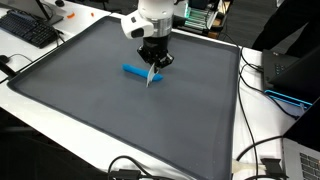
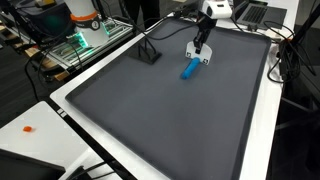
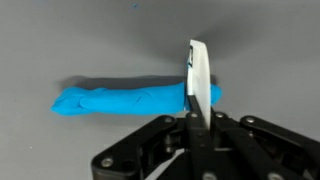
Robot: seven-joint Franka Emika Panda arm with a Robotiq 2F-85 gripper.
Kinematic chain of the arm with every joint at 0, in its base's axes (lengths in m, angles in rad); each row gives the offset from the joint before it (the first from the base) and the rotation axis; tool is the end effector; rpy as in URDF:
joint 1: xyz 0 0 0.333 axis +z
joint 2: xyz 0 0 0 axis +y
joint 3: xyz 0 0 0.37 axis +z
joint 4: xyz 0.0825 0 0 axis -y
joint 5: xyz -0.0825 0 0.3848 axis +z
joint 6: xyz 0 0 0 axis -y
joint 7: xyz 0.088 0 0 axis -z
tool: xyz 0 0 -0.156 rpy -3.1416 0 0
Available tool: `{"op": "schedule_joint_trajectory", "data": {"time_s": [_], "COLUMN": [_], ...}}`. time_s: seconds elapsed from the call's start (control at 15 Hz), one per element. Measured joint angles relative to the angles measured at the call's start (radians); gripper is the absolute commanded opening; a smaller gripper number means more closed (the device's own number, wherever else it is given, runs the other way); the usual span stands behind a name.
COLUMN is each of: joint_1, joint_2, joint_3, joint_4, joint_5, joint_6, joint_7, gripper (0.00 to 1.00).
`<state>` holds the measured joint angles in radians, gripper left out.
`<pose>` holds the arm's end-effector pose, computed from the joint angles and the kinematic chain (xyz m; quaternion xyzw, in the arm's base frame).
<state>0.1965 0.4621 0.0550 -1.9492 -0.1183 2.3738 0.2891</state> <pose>0.6209 0.1527 0.2371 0.9992 0.0218 -0.0098 0.0318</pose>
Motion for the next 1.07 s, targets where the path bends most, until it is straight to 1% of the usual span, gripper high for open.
{"op": "schedule_joint_trajectory", "data": {"time_s": [0.2,0.33,0.67,1.07], "joint_1": [-0.005,-0.004,-0.003,-0.013], "joint_2": [-0.001,-0.003,-0.011,-0.046], "joint_3": [0.017,0.023,0.024,0.01], "joint_4": [0.001,0.002,0.006,0.014], "joint_5": [0.069,0.093,0.098,0.096], "joint_6": [-0.011,-0.021,-0.023,-0.023], "joint_7": [-0.016,-0.017,-0.017,-0.017], "gripper": [0.01,0.01,0.01,0.01]}}
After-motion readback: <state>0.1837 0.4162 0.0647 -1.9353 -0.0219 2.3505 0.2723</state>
